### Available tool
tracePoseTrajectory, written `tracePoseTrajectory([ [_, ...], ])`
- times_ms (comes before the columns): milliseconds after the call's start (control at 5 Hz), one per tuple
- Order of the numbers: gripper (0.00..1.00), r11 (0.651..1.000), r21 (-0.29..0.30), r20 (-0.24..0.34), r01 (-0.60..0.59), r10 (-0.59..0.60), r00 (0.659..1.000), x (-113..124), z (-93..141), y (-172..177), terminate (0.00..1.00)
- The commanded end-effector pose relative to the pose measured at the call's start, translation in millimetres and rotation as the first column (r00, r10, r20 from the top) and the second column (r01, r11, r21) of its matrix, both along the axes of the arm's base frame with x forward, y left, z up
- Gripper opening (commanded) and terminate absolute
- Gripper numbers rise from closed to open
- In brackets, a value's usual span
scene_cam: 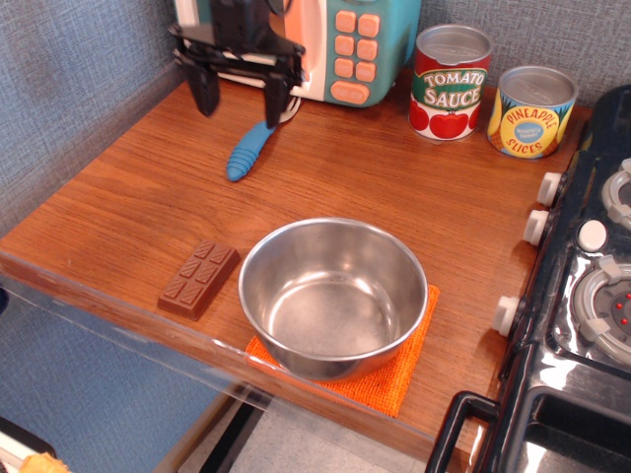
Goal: Move the spoon behind the pot and in front of the cans
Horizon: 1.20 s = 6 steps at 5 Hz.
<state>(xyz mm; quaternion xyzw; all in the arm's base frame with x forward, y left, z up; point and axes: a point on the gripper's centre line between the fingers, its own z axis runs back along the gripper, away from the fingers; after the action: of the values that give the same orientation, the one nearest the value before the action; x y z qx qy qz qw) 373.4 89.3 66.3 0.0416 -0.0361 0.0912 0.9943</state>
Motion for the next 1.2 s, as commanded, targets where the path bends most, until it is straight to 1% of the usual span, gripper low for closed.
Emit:
tracePoseTrajectory([
  [0,1.0,0.998,0.051,-0.007,0.025,-0.025,1.0,21.3,-17.5,13.0,0.0],
  [200,1.0,0.995,0.077,-0.026,0.059,-0.057,0.998,28.0,-26.3,11.7,0.0],
  [400,1.0,0.996,0.072,-0.032,0.059,-0.057,0.998,28.6,-31.3,13.0,0.0],
  [600,0.0,0.997,0.062,-0.015,0.055,-0.054,0.998,27.3,-32.6,15.6,0.0],
  [1000,0.0,0.997,0.059,-0.002,0.056,-0.056,0.998,24.0,-28.0,17.9,0.0],
])
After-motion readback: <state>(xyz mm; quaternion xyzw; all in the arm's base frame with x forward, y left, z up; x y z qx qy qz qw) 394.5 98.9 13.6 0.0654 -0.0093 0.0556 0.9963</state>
